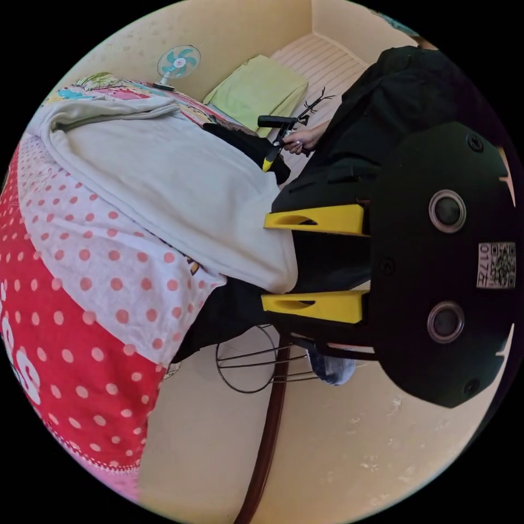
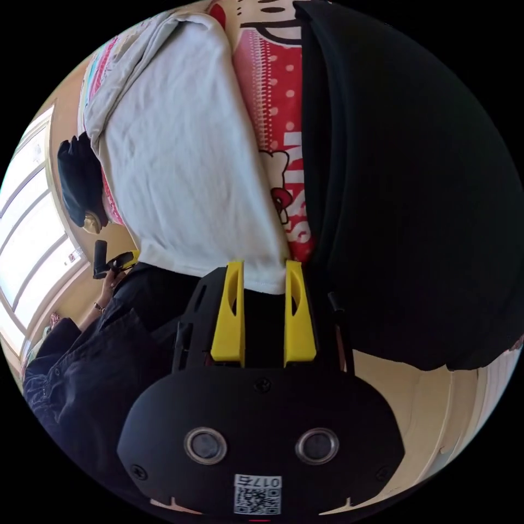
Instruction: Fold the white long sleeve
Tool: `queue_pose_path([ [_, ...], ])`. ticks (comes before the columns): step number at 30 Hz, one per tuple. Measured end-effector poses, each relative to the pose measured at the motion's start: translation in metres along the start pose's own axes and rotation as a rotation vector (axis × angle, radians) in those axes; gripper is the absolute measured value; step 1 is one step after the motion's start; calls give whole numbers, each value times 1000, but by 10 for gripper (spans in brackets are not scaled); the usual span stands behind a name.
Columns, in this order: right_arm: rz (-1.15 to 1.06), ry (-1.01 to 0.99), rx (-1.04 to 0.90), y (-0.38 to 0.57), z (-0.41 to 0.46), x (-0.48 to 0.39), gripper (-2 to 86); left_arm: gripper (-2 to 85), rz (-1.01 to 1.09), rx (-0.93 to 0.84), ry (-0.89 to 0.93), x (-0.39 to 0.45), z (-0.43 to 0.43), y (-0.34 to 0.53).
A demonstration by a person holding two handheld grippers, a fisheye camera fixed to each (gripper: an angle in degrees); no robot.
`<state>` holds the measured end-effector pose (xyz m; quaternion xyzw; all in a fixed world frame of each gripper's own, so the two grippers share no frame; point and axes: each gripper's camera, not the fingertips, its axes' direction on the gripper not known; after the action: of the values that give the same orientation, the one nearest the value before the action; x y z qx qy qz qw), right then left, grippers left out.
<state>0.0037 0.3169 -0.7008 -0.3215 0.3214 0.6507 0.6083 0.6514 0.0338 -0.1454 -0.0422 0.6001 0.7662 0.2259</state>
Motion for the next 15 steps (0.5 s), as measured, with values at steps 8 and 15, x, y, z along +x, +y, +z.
queue_pose_path([
  [8, -9, -2, 21, 23, -38, 5, 93, 64, -19, -47, 62, 8, -7, -1],
  [15, 114, -75, -11, 40, -40, 23, 111, 48, 56, -28, 47, 26, -24, 17],
])
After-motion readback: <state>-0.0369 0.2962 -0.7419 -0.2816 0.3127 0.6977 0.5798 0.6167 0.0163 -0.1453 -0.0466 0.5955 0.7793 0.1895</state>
